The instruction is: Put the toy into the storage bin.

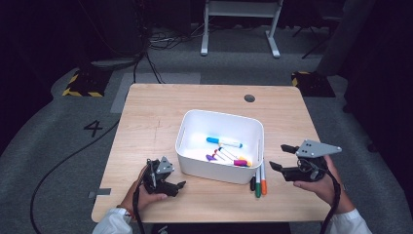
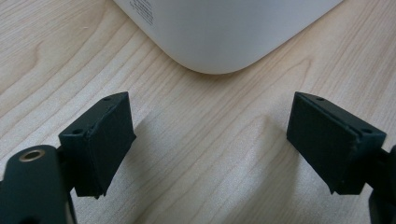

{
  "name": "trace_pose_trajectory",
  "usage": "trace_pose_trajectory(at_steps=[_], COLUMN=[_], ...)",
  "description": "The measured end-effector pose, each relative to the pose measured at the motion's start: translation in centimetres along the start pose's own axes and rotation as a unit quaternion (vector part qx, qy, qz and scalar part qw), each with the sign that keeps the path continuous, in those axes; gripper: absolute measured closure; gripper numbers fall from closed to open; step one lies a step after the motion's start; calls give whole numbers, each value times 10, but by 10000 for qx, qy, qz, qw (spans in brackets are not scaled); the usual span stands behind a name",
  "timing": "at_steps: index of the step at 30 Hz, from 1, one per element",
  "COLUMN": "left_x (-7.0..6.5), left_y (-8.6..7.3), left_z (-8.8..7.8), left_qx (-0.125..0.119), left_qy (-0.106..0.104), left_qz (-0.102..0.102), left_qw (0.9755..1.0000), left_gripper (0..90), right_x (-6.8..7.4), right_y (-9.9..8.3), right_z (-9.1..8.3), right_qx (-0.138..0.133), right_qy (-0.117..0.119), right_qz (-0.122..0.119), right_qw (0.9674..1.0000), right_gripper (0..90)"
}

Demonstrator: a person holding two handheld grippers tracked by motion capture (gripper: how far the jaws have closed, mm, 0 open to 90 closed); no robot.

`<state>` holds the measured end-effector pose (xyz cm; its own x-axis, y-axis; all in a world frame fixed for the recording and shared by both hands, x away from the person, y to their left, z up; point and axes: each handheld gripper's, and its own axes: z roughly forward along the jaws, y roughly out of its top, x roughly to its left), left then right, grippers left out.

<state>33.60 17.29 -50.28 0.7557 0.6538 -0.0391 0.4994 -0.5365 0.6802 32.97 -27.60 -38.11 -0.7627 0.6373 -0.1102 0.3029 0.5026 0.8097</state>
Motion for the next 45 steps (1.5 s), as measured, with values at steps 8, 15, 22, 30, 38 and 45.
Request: trace_pose_trajectory(at_steps=[8, 15, 22, 30, 38, 45], left_x=[0, 0, 0, 0, 0, 0], left_y=[0, 0, 0, 0, 0, 0], left_z=[0, 0, 0, 0, 0, 0], left_qx=[4, 0, 0, 0, -1, -1], left_qy=[-13, 1, 3, 4, 7, 6], left_qz=[-15, -5, -2, -1, 1, -1], left_qw=[10000, 10000, 10000, 10000, 10000, 10000], left_gripper=[149, 149, 149, 149, 149, 149], right_x=[8, 15, 16, 10, -5, -15], right_y=[-51, -71, -77, -85, -99, -106], right_z=[27, 50, 60, 65, 54, 46], right_qx=[319, 679, 797, 971, 975, 898], right_qy=[-42, 182, 304, 68, -210, -426], right_qz=[345, 443, 528, 583, 873, 1011], right_qw=[9989, 9965, 9950, 9935, 9912, 9899], right_gripper=[297, 303, 302, 339, 497, 716])
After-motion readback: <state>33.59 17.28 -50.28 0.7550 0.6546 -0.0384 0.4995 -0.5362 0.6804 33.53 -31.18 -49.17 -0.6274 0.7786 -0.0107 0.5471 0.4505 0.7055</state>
